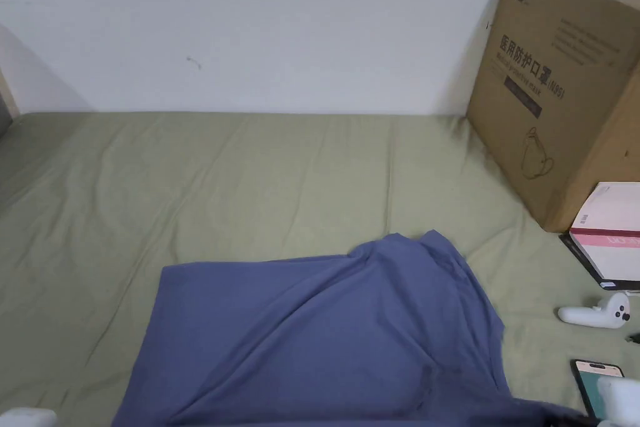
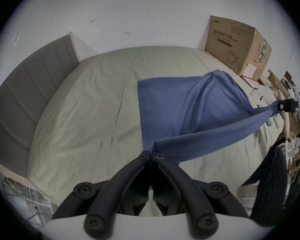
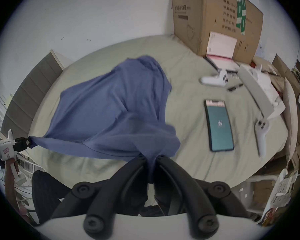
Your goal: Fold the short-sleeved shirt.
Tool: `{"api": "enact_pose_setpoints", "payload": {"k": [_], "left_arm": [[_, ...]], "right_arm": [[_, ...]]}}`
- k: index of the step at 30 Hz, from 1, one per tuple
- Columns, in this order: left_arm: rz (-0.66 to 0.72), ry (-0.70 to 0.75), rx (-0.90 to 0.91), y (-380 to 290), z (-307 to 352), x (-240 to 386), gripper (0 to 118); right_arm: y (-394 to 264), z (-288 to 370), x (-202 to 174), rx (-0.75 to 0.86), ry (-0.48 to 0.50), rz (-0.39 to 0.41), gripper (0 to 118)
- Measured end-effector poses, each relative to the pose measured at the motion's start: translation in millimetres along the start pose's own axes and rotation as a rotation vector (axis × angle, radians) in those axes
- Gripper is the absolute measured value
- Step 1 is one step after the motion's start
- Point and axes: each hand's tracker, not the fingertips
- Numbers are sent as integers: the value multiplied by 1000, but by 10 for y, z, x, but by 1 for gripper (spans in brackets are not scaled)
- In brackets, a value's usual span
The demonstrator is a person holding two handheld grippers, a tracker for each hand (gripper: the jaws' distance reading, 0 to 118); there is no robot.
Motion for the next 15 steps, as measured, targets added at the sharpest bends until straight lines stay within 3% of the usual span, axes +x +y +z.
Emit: {"api": "enact_pose_setpoints", "payload": {"k": [4,7,13,14,15], "left_arm": [[-21,-14,9,500,-105,-53,1],[34,-16,-33,878,-569,-108,1],[178,-9,-274,1168,-1660,-96,2],[187,0,-294,1145,-1722,-84,11],[177,15,-277,1122,-1737,-62,50]], "right_arm": [[534,-26,-87,49,-15,55,4],[992,-457,-121,43,-38,71,4],[1263,-1628,-104,-139,-122,17,8],[1233,-1685,-101,-165,-129,4,27],[1242,-1743,-64,-176,-119,-5,82]]}}
